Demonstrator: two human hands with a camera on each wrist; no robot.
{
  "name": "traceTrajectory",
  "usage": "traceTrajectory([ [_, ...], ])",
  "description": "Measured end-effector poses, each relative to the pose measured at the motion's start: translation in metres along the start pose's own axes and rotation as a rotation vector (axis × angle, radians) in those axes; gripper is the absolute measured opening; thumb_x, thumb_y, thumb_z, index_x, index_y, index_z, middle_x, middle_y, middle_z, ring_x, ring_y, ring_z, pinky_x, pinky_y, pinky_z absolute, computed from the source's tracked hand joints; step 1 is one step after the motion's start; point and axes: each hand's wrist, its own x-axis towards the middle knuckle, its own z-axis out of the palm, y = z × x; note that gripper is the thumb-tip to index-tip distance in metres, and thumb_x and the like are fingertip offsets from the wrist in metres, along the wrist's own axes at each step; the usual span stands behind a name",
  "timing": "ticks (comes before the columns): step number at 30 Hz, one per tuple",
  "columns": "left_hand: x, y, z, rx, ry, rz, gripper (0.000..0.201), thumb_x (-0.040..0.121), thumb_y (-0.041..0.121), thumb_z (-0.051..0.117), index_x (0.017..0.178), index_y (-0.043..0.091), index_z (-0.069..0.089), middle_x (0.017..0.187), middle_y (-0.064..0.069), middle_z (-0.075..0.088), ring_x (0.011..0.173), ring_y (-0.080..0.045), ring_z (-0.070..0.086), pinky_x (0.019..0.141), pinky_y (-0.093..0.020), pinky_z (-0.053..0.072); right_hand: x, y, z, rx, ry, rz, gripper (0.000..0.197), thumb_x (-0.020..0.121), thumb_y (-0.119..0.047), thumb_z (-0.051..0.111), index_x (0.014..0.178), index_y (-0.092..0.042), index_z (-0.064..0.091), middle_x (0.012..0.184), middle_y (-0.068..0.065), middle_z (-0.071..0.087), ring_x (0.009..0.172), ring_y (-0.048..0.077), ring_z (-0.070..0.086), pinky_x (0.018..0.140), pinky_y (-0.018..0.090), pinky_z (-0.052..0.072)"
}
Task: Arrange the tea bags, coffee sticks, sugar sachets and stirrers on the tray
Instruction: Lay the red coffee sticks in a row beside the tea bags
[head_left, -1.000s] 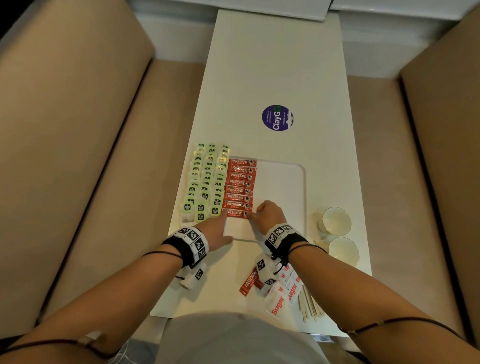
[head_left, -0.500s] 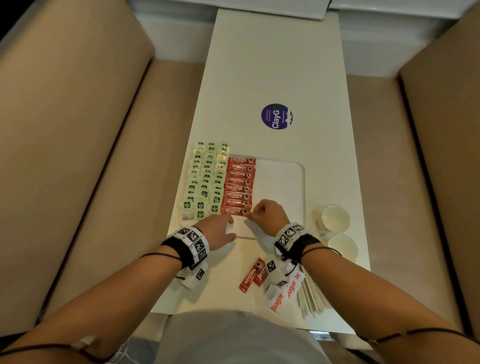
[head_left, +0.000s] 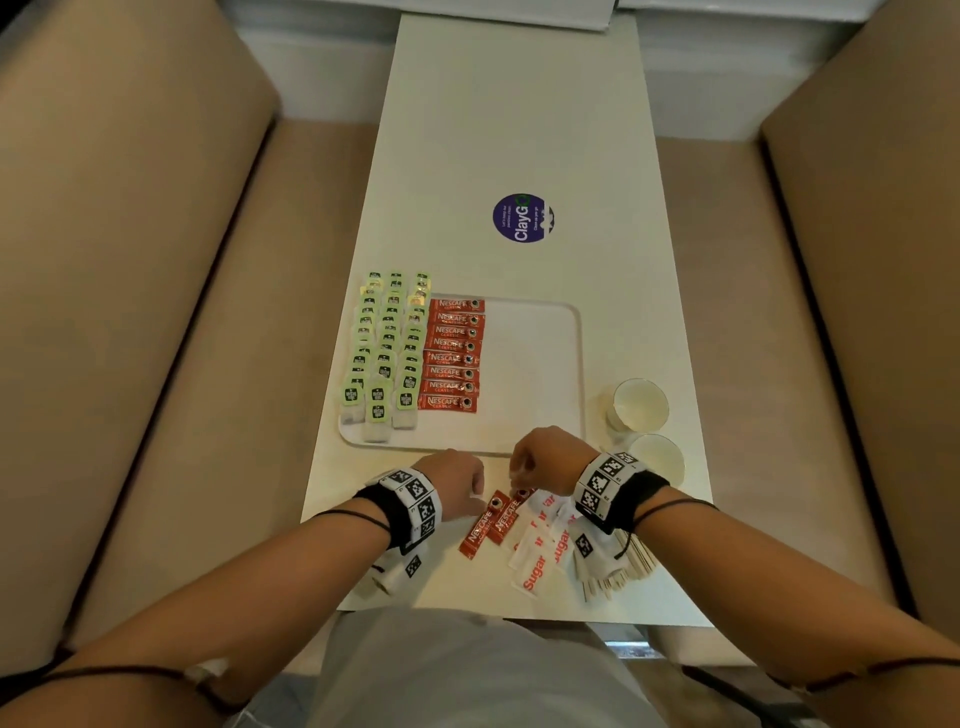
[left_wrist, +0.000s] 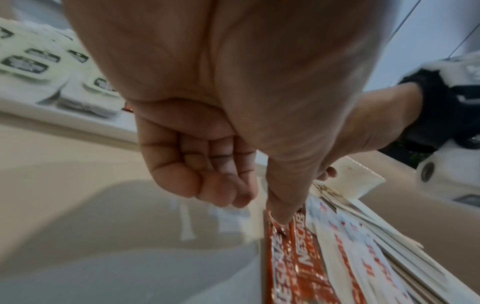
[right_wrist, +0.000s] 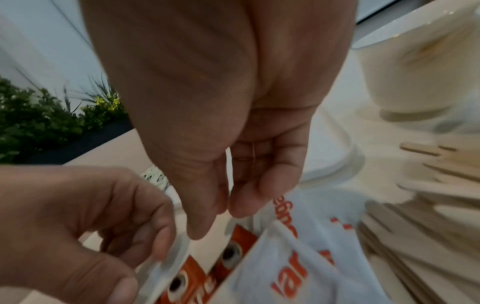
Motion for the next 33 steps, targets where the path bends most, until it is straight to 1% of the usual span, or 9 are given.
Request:
traceTrajectory([
  [4, 0.004, 0.009, 0.014, 0.021, 0.004, 0.003, 0.041, 0.075, 0.046, 0.078, 0.106, 0.030, 0.057, 0.091, 0.010, 0.060, 0.085, -0.017, 0.061, 0.074, -0.032, 0.051, -0.007, 0.000, 0.013, -0.104, -0.019, -0.003, 0.035, 0.080, -0.036, 0.082, 0.109, -0.021, 0.071, 0.103, -0.006, 0.070, 0.094, 0.014, 0.066, 0.088, 0.033, 0.056],
  [7, 0.004, 0.013, 0.020, 0.059, 0.020, 0.013, 0.044, 0.077, 0.043, 0.078, 0.112, 0.029, 0.054, 0.094, 0.007, 0.061, 0.088, -0.020, 0.061, 0.073, -0.032, 0.048, -0.009, -0.001, 0.021, -0.170, -0.019, -0.015, 0.035, 0.082, -0.034, 0.079, 0.112, -0.019, 0.068, 0.104, -0.005, 0.069, 0.095, 0.016, 0.066, 0.088, 0.034, 0.057],
  [14, -0.003, 0.013, 0.023, 0.055, 0.014, -0.057, 0.010, 0.086, 0.025, 0.069, 0.095, 0.022, 0.068, 0.099, 0.002, 0.069, 0.087, -0.022, 0.065, 0.074, -0.029, 0.052, -0.009, -0.004, 0.028, -0.274, 0.021, -0.039, 0.020, 0.087, -0.028, 0.076, 0.105, -0.020, 0.073, 0.100, -0.002, 0.064, 0.088, 0.017, 0.064, 0.084, 0.032, 0.058],
  [18, -0.010, 0.006, 0.022, 0.011, 0.028, -0.079, 0.006, 0.087, 0.020, 0.063, 0.084, 0.019, 0.068, 0.092, 0.001, 0.069, 0.084, -0.021, 0.065, 0.073, -0.027, 0.051, -0.010, -0.004, 0.029, -0.306, 0.017, -0.091, 0.015, 0.088, -0.027, 0.073, 0.103, -0.023, 0.074, 0.105, -0.003, 0.056, 0.085, 0.018, 0.063, 0.080, 0.032, 0.058],
  [21, -0.014, 0.000, 0.022, -0.077, 0.058, -0.090, 0.006, 0.086, 0.018, 0.061, 0.082, 0.019, 0.066, 0.088, 0.003, 0.068, 0.081, -0.020, 0.064, 0.073, -0.027, 0.049, -0.012, -0.003, 0.031, -0.310, 0.006, -0.124, 0.012, 0.090, -0.022, 0.070, 0.101, -0.024, 0.074, 0.106, -0.003, 0.054, 0.084, 0.020, 0.063, 0.076, 0.029, 0.056],
  [24, -0.019, -0.005, 0.018, -0.191, 0.062, -0.112, 0.006, 0.087, 0.019, 0.064, 0.082, 0.021, 0.063, 0.081, 0.001, 0.069, 0.076, -0.022, 0.068, 0.071, -0.030, 0.054, -0.012, -0.003, 0.032, -0.307, 0.009, -0.131, 0.012, 0.089, -0.017, 0.068, 0.095, -0.023, 0.076, 0.105, -0.003, 0.054, 0.083, 0.020, 0.064, 0.076, 0.029, 0.057],
  [28, -0.023, -0.012, 0.011, -0.318, 0.043, -0.162, 0.006, 0.089, 0.017, 0.061, 0.083, 0.020, 0.063, 0.082, -0.006, 0.073, 0.075, -0.024, 0.068, 0.075, -0.035, 0.056, -0.011, -0.003, 0.027, -0.271, 0.033, -0.159, 0.009, 0.090, -0.024, 0.068, 0.095, -0.023, 0.076, 0.100, -0.007, 0.055, 0.085, 0.017, 0.062, 0.078, 0.029, 0.056],
  [30, -0.023, -0.015, 0.008, -0.420, 0.047, -0.196, 0.018, 0.088, 0.008, 0.053, 0.074, 0.017, 0.060, 0.074, -0.006, 0.072, 0.075, -0.029, 0.070, 0.072, -0.039, 0.056, -0.011, -0.004, 0.023, -0.258, 0.054, -0.178, 0.010, 0.093, -0.029, 0.067, 0.098, -0.025, 0.075, 0.099, -0.007, 0.058, 0.087, 0.015, 0.061, 0.079, 0.028, 0.055],
  [33, -0.025, -0.016, 0.003, -0.668, 0.055, -0.287, 0.023, 0.087, 0.004, 0.036, 0.086, 0.015, 0.056, 0.071, -0.009, 0.067, 0.067, -0.025, 0.064, 0.061, -0.034, 0.047, -0.011, -0.009, 0.016, -0.235, 0.086, -0.196, 0.010, 0.093, -0.032, 0.067, 0.099, -0.026, 0.074, 0.097, -0.008, 0.065, 0.086, 0.013, 0.061, 0.079, 0.029, 0.054],
])
